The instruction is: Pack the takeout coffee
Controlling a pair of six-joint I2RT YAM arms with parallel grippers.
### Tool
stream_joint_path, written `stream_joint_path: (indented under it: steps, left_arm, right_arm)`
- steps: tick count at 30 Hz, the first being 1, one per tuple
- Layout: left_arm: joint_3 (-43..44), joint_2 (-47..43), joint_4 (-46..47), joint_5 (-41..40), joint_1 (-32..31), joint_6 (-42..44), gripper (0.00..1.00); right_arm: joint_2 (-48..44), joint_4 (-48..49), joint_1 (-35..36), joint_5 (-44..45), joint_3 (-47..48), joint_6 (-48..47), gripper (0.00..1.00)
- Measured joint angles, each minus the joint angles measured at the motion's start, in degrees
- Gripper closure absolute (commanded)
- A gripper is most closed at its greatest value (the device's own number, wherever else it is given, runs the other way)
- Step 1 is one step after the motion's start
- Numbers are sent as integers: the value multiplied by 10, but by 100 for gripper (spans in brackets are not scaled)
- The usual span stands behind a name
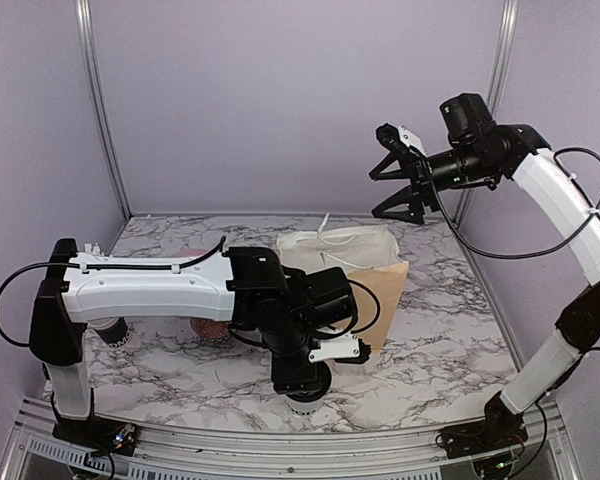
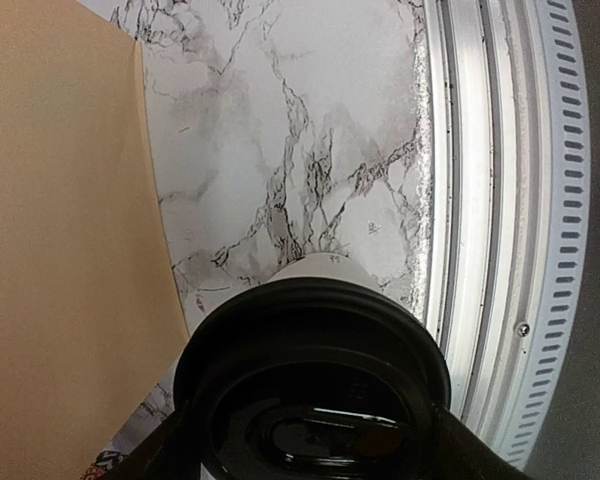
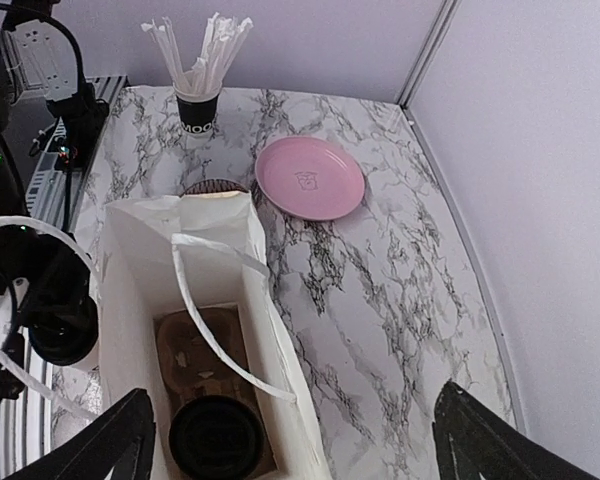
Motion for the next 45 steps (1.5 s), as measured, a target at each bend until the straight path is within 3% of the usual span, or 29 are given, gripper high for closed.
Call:
stream_joint_path:
  steps: [5,10,21,23,26,28,32,37,45]
  left_arm:
    - [7,-23,-18,2,-28,-21,31]
    - [-12,-99,-33,5,-52,-61,32]
    - [-63,-212,-50,-15,-63,-146,33]
    - [-67,-222,-51,-20,-64,-160,33]
    - [-73,-240,-52,-28,-64,-176,33]
    - [-76,-255,-53,-36,-64,-183,33]
    - [-84,-283,-55,-54,-65,-191,33]
    - [-89,-298,-56,-70,-65,-195,33]
    - [-68,-305,-70,-147,-66,-195,34]
  right_arm:
    - [90,-52,0,-9,38,-41,6]
    - [106,-107,9,-26,41,-80,1]
    - [130,-81,78,51,52,-58,6]
    - [154,-78,78,61,67,-51,13]
    - [193,-83,78,68,95,-47,31]
    - [217,-90,78,67,118,-48,48]
    - [246,-108,78,62,159,-46,70]
    - [248,-123,78,52,170,-43,88]
    - [245,-140,78,45,168,-37,100]
